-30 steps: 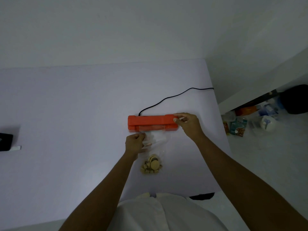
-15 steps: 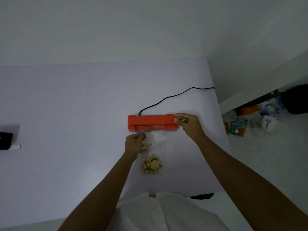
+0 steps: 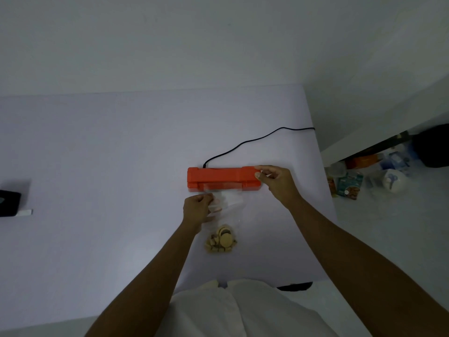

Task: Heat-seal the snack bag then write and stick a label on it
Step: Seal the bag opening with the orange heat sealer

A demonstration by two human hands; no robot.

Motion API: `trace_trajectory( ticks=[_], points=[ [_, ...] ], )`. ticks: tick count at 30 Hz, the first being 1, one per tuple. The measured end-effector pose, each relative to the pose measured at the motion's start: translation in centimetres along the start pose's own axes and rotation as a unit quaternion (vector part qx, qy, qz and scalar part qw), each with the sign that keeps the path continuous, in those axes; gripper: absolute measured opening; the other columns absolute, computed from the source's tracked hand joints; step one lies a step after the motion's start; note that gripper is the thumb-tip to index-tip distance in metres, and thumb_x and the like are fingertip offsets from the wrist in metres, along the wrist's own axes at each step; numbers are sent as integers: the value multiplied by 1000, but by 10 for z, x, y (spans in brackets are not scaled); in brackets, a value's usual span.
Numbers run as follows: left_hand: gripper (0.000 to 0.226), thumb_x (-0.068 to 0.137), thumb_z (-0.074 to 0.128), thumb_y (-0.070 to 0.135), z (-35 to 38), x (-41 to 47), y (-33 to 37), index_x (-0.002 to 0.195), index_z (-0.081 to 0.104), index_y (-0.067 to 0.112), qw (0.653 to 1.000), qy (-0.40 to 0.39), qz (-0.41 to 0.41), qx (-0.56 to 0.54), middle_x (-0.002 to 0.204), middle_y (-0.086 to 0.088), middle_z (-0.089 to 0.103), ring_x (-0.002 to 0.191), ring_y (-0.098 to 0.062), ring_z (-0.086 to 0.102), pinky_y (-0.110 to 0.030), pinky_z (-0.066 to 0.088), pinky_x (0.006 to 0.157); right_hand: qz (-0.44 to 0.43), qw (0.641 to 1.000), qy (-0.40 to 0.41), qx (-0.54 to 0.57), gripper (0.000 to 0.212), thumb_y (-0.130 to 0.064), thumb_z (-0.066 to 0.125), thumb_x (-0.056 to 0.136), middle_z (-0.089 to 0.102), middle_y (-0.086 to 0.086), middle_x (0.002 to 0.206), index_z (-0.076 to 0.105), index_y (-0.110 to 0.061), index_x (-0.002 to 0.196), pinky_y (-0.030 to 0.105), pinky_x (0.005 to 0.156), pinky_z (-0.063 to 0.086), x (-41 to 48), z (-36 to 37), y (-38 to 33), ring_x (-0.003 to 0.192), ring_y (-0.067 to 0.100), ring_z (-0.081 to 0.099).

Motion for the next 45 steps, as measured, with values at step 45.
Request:
trace_trajectory(
  ticks=[45],
  points=[
    [17,92,62,18,-3,8,-1,83,69,5,1000,4,13,24,81,-11,68,74,-25,67,-38,62,64,-91,995,-32,-5,19,-17,67,92,74,-10,105,74,-32,101,31,89,57,-24,6,-100,99,12,68]
  ],
)
Point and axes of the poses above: each hand's wrist, its own x-axis towards the middle knuckle, its own z-axis out of the palm, y = z × x, the point moved 9 cm from there along x, towards the middle knuckle
